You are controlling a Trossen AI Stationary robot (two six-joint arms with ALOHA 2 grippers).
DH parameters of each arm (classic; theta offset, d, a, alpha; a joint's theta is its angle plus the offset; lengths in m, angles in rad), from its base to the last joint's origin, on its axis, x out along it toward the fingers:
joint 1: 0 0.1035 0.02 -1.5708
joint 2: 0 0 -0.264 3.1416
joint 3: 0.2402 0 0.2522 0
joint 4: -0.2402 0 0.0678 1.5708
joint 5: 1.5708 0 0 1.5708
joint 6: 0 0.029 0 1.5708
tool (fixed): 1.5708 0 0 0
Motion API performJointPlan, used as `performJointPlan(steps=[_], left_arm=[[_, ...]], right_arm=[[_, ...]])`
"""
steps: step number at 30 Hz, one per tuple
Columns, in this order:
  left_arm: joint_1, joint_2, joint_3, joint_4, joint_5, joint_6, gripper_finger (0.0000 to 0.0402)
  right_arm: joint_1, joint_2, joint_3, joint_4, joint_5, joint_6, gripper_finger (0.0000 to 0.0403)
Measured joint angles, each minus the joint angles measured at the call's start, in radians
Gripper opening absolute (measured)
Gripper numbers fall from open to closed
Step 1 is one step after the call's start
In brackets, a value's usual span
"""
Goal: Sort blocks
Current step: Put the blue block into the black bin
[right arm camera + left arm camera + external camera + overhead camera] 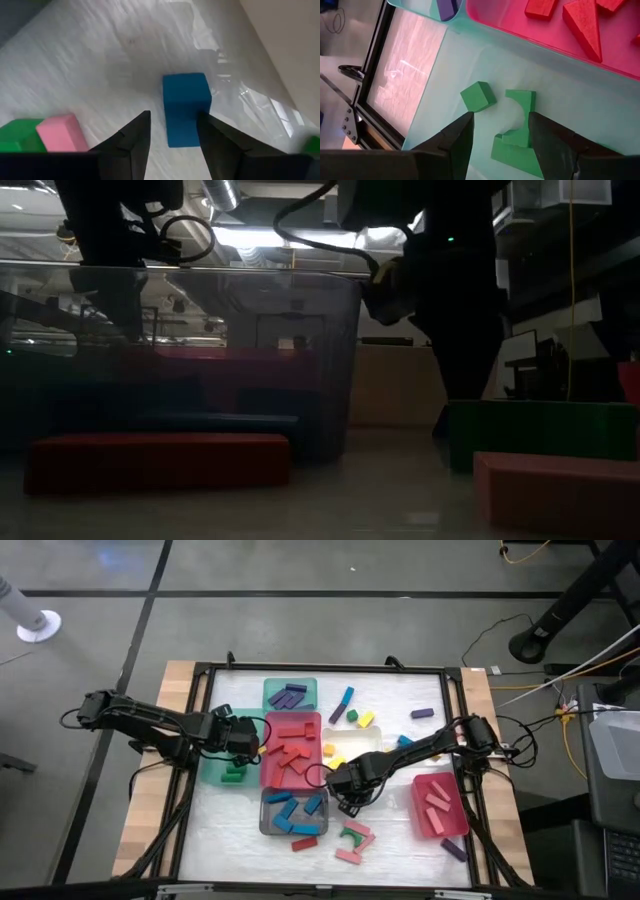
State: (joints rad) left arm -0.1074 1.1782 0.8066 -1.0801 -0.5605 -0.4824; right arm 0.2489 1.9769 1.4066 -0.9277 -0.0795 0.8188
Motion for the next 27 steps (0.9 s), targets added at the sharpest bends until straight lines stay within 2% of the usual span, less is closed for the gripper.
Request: performJointPlan(steps=[10,17,27], left_arm=[[0.000,0.000,0.000,0.001,0.000,0.000,0.0175],[0.000,0.000,0.000,0.001,0.000,0.000,0.0175],[0.000,0.000,0.000,0.001,0.000,0.000,0.0175]], right_arm=[[0.001,-0.004,-0.033,0.019,0.066,0.041,0.0153],[0.001,-0.003,-0.033,0.027,0.103,0.039,0.0086],[0.000,-0.001,-0.035,0.072,0.093,0.039,0.0011]])
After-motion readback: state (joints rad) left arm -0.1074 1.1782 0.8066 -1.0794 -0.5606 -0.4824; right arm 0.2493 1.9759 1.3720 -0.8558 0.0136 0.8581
